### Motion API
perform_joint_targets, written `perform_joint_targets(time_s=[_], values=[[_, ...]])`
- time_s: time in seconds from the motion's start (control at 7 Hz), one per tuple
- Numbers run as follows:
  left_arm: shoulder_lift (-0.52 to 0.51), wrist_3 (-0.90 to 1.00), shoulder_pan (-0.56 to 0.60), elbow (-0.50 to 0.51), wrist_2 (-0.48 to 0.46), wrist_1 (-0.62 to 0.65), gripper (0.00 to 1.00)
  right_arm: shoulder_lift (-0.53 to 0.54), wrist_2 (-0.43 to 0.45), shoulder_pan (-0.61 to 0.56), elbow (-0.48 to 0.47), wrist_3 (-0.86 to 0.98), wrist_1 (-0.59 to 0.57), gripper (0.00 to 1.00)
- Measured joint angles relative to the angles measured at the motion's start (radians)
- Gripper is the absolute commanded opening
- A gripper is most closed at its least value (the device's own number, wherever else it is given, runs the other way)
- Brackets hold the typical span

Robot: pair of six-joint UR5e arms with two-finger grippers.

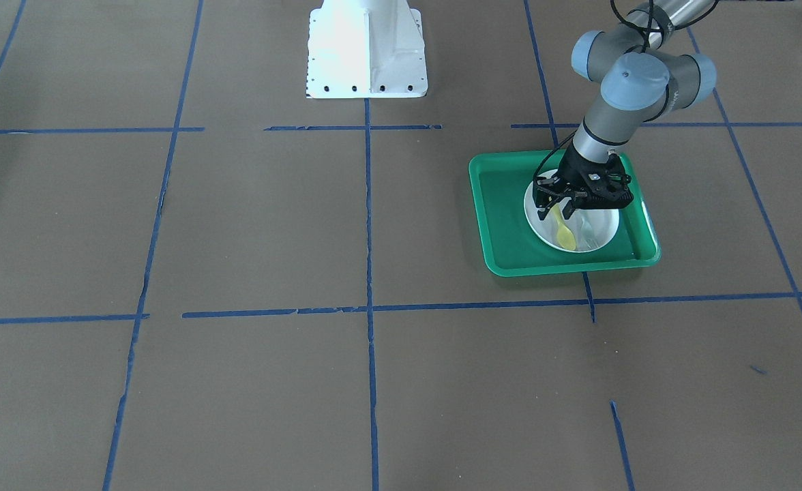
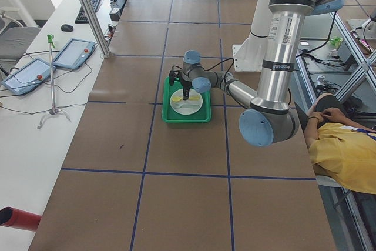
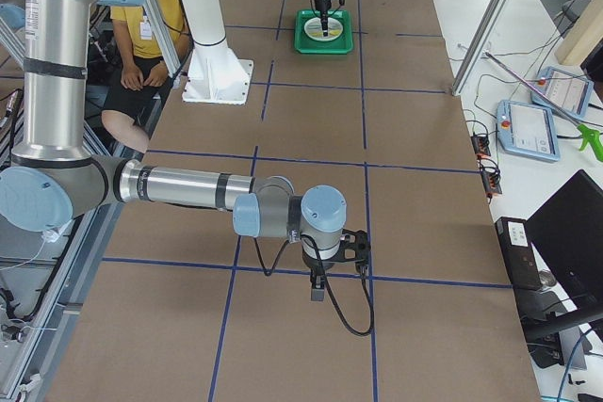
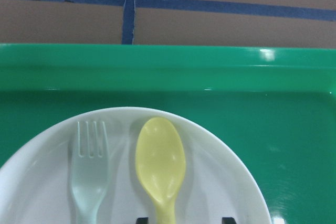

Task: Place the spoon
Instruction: 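Lower the left gripper and close it on the yellow spoon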

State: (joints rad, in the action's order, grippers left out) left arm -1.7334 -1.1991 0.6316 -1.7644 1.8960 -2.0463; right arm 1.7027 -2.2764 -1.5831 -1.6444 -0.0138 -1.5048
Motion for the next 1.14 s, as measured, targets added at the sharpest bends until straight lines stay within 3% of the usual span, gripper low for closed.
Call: perform_joint_targets(time_s=[0.14,0.29,0.43,1.14], values=[[0.0,-0.003,-0.002,0.007,0.0,0.001,0.49,0.0,0.0,0.0,0.0,0.0,0.0,1.0],[0.0,-0.004,-0.003,0.013,0.0,0.001,0.31,0.0,0.0,0.0,0.0,0.0,0.0,1.0],[0.001,-0.004,-0.004,0.015,0.0,0.002,0.0,0.0,0.0,0.0,0.0,0.0,0.0,1.0],[0.012,0.003,0.008,-0.009,0.005,0.003,0.0,0.0,0.0,0.0,0.0,0.0,0.0,1.0]])
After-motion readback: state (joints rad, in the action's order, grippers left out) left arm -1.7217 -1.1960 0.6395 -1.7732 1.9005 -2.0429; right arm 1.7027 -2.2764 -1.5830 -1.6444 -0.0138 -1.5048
